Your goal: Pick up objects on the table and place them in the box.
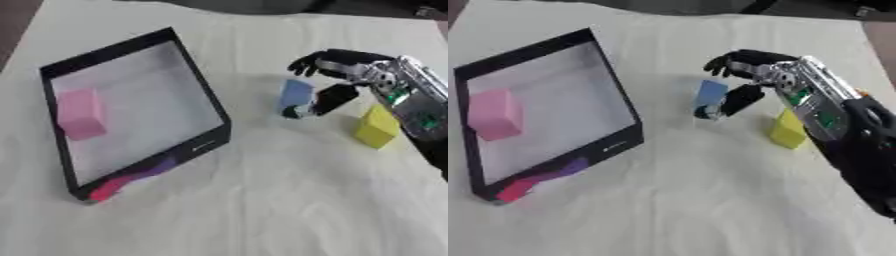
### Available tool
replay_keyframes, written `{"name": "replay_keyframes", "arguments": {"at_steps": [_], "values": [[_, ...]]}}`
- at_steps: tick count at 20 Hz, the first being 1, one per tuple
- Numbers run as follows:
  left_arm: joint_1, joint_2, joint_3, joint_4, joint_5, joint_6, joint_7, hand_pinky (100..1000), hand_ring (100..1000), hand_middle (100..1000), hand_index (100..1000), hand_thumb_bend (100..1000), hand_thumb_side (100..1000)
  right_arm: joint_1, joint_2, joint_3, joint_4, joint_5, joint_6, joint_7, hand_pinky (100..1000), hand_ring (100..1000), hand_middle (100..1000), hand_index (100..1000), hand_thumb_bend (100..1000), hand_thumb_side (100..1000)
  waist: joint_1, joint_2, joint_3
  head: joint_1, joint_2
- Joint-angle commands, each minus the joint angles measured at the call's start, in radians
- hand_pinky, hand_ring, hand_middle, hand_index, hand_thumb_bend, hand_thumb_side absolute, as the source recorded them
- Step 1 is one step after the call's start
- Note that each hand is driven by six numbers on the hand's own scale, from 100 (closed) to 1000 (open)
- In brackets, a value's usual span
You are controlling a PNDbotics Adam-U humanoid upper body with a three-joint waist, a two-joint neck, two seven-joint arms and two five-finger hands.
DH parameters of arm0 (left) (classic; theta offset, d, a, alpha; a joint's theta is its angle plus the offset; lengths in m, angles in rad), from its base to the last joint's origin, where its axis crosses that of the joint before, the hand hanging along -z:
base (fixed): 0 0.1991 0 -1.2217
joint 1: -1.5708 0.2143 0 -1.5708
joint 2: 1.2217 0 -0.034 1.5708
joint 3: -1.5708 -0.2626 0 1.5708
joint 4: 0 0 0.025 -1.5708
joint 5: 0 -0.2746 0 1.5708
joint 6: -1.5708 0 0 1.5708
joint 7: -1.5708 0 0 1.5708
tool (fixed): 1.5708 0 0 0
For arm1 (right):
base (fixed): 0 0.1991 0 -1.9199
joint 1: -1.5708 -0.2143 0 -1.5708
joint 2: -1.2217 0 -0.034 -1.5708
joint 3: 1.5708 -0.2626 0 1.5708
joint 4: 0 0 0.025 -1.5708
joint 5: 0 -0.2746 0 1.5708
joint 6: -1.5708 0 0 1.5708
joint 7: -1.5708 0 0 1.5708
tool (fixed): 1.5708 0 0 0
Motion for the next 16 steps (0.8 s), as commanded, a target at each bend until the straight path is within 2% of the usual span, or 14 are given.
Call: {"name": "replay_keyframes", "arguments": {"at_steps": [1,6,14,16], "values": [[-0.009,0.01,0.004,-0.019,-0.001,0.001,0.003,684,660,752,804,321,551,-0.02,-0.011,-0.018,0.017,0.008,-0.009,-0.003,899,863,844,938,533,553,0.003,-0.001,0.002,-0.004,-0.01],[-0.009,0.009,0.005,-0.019,-0.001,0.001,0.004,684,660,753,804,320,553,-0.022,-0.005,-0.017,0.035,0.006,-0.015,-0.006,893,854,831,926,511,512,0.003,0.002,0.004,-0.005,-0.008],[-0.008,0.008,0.004,-0.019,0.0,0.001,0.002,686,659,753,802,315,555,-0.008,-0.007,-0.012,0.035,0.008,0.003,-0.027,869,822,779,860,459,351,0.003,0.005,0.007,-0.007,-0.008],[-0.007,0.007,0.005,-0.019,0.0,0.001,0.001,686,659,752,802,314,556,-0.005,-0.009,-0.014,0.026,-0.004,0.013,-0.035,859,800,747,832,418,306,0.002,0.005,0.007,-0.006,-0.007]]}}
